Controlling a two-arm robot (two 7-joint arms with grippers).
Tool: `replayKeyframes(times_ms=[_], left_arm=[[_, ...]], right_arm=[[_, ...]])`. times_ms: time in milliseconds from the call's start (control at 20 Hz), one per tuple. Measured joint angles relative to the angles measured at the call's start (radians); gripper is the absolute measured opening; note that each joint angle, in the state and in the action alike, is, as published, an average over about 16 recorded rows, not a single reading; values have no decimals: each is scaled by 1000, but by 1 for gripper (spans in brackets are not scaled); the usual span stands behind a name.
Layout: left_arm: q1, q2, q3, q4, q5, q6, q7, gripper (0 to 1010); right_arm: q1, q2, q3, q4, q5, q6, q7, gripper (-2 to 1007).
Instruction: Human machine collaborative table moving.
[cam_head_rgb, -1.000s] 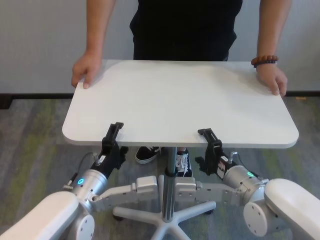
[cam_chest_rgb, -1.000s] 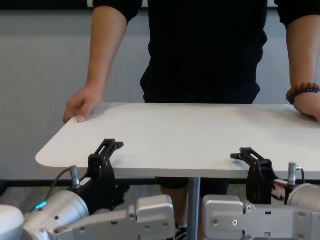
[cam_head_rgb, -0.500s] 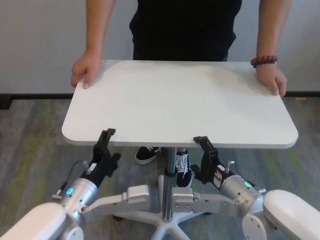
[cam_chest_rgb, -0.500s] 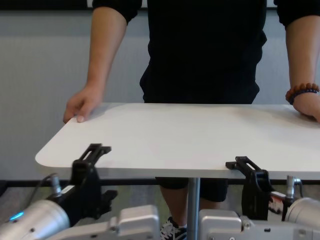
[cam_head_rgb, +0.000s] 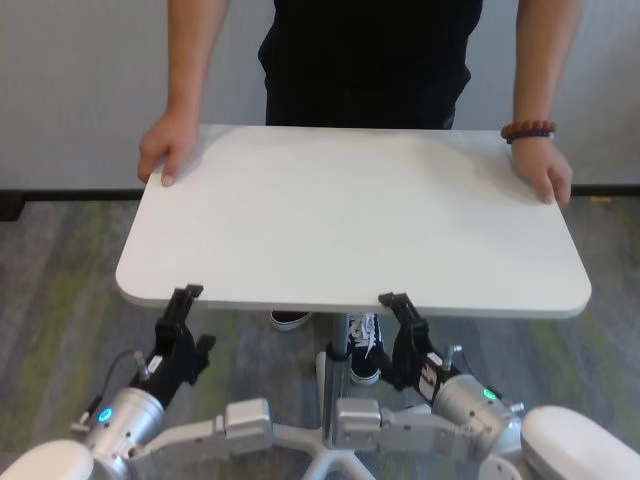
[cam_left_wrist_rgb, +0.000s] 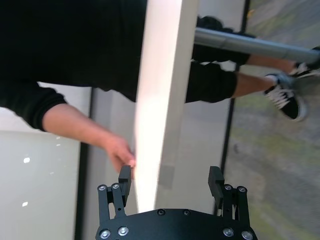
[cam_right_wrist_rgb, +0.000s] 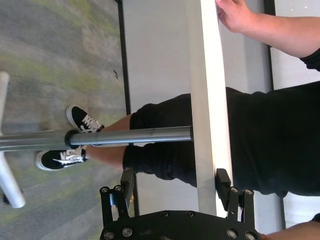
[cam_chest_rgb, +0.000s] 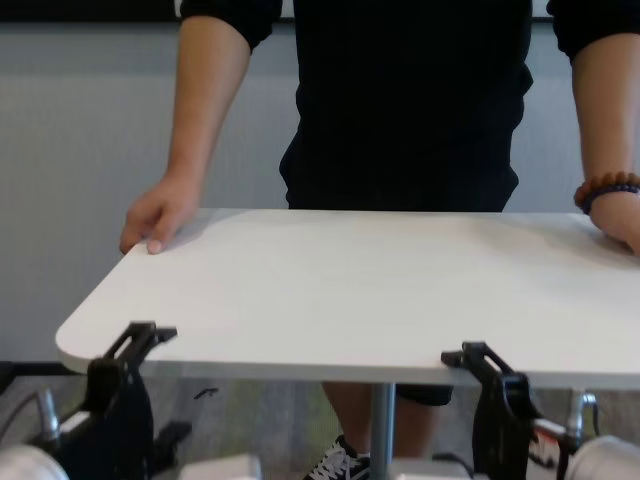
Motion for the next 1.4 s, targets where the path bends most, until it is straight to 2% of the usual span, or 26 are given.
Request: replayKeyframes(times_ms=[450, 750, 1000, 1400], left_arm=[[83, 46, -14, -100, 10, -9, -23, 1002], [118, 70, -22, -163, 23, -11, -33, 1002], [142, 86, -35, -222, 24, -16, -41, 1002], [179, 107, -64, -326, 6, -31, -55, 1002]], right_arm=[[-98, 34, -3, -137, -43, 54, 3, 1006], [-154, 54, 7, -221, -66, 74, -5, 1005], [-184, 59, 26, -261, -60, 55, -26, 1005], [-212, 58, 61, -300, -20, -11, -73, 1005]])
